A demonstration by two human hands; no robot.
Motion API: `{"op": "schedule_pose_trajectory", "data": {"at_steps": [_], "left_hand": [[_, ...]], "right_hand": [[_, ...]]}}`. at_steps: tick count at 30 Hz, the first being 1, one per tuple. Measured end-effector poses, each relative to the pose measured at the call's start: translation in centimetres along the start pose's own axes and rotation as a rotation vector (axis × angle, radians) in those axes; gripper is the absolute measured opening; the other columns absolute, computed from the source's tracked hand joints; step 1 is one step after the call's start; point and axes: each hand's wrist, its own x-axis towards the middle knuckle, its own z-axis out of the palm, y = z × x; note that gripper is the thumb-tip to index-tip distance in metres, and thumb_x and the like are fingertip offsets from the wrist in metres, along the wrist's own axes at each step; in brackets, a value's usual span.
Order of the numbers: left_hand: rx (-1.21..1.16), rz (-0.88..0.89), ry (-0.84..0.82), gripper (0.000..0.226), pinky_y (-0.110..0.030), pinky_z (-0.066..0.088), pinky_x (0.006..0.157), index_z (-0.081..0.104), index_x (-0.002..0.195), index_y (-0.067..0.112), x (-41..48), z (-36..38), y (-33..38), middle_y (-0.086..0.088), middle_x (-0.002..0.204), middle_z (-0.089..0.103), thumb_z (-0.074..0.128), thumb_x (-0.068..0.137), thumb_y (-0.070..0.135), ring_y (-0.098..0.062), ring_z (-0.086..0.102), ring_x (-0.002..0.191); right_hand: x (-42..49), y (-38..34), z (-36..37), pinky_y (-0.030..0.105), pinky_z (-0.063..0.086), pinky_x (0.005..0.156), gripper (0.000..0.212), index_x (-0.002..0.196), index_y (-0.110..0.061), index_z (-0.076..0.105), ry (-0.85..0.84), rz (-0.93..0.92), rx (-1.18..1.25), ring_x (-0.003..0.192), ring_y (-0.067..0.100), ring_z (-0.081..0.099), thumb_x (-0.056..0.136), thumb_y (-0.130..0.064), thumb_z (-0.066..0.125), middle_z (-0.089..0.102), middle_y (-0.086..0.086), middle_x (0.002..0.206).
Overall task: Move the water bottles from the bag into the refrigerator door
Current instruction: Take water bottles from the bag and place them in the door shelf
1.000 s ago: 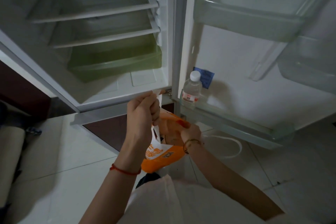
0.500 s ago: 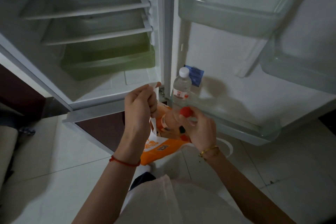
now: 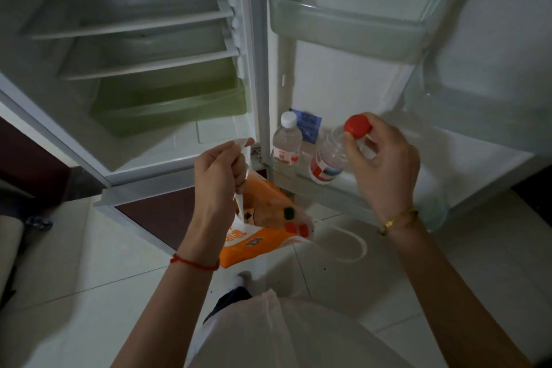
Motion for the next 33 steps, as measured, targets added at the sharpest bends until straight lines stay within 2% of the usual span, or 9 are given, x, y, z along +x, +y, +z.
{"op": "schedule_pose_trajectory", "data": {"at_steps": [5,8,11,15,23,26,29,31,33], "left_hand": [[0.040,0.010,-0.002,0.025,-0.017,0.025,0.037,0.060,0.099,0.002,-0.1,0.1,-0.4,0.008,0.046,0.031,0.035,0.100,0.002,-0.005,0.025,0.039],[0.057,0.016,0.008,0.025,-0.019,0.024,0.038,0.053,0.082,0.008,-0.2,0.3,-0.6,0.006,0.047,0.030,0.037,0.099,0.002,-0.007,0.024,0.041],[0.058,0.006,0.017,0.020,-0.021,0.022,0.040,0.054,0.090,0.006,-0.4,0.3,-0.9,0.004,0.049,0.029,0.037,0.100,0.002,-0.008,0.024,0.042],[0.051,-0.005,0.021,0.018,-0.021,0.023,0.040,0.055,0.102,0.006,-0.6,0.2,-1.1,0.003,0.051,0.030,0.037,0.100,0.002,-0.009,0.025,0.043],[0.005,-0.038,0.004,0.017,-0.017,0.025,0.036,0.052,0.107,0.005,-0.8,0.6,-1.0,0.008,0.046,0.030,0.036,0.101,0.003,-0.006,0.025,0.039],[0.002,-0.038,0.006,0.017,-0.017,0.024,0.038,0.052,0.107,0.006,-0.9,0.9,-0.8,0.007,0.047,0.029,0.036,0.101,0.003,-0.006,0.024,0.040],[0.005,-0.024,0.004,0.019,-0.018,0.023,0.038,0.054,0.095,0.006,-1.1,0.9,-0.6,0.006,0.048,0.029,0.036,0.101,0.003,-0.007,0.024,0.040],[0.010,-0.017,0.003,0.019,-0.018,0.024,0.038,0.055,0.096,0.006,-1.1,0.8,-0.6,0.006,0.047,0.029,0.036,0.101,0.003,-0.006,0.024,0.040],[0.006,-0.010,-0.016,0.018,-0.017,0.025,0.037,0.053,0.108,0.006,-1.2,0.7,-0.5,0.008,0.046,0.029,0.036,0.101,0.003,-0.006,0.024,0.039]], "right_hand": [[1.7,2.6,2.8,0.032,0.052,0.065,0.029,0.103,-0.021,0.064,-0.056,0.054,-0.030,0.083,0.023,0.067,0.085,-0.043,0.057,0.069,0.005,0.092],[2.2,3.4,4.4,0.024,0.038,0.058,0.022,0.096,-0.019,0.065,-0.121,0.058,-0.055,0.077,0.022,0.064,0.087,-0.038,0.059,0.069,0.004,0.085],[2.5,3.8,5.9,0.021,0.031,0.053,0.020,0.093,-0.017,0.065,-0.185,0.065,-0.059,0.074,0.022,0.062,0.088,-0.035,0.059,0.069,0.005,0.081],[2.6,4.4,7.7,0.023,0.036,0.061,0.022,0.093,-0.017,0.066,-0.238,0.054,-0.054,0.072,0.021,0.064,0.088,-0.038,0.059,0.070,0.004,0.080],[2.6,5.1,9.4,0.023,0.036,0.060,0.026,0.095,-0.016,0.065,-0.258,0.062,-0.081,0.074,0.023,0.065,0.089,-0.041,0.059,0.071,0.004,0.084],[2.7,5.1,9.3,0.031,0.050,0.067,0.032,0.106,-0.014,0.062,-0.314,0.092,-0.019,0.083,0.025,0.066,0.087,-0.040,0.062,0.070,0.007,0.093],[1.6,4.5,8.8,0.031,0.051,0.075,0.046,0.119,-0.012,0.053,-0.240,0.130,0.066,0.093,0.020,0.060,0.084,-0.038,0.068,0.063,0.008,0.112],[0.0,4.0,7.9,0.023,0.046,0.066,0.037,0.107,-0.011,0.054,-0.097,0.099,0.065,0.081,0.015,0.057,0.085,-0.037,0.068,0.060,0.004,0.101],[-2.2,3.9,7.2,0.019,0.037,0.056,0.023,0.086,-0.010,0.057,-0.083,0.078,0.065,0.063,0.013,0.052,0.088,-0.031,0.065,0.058,0.001,0.078]]}}
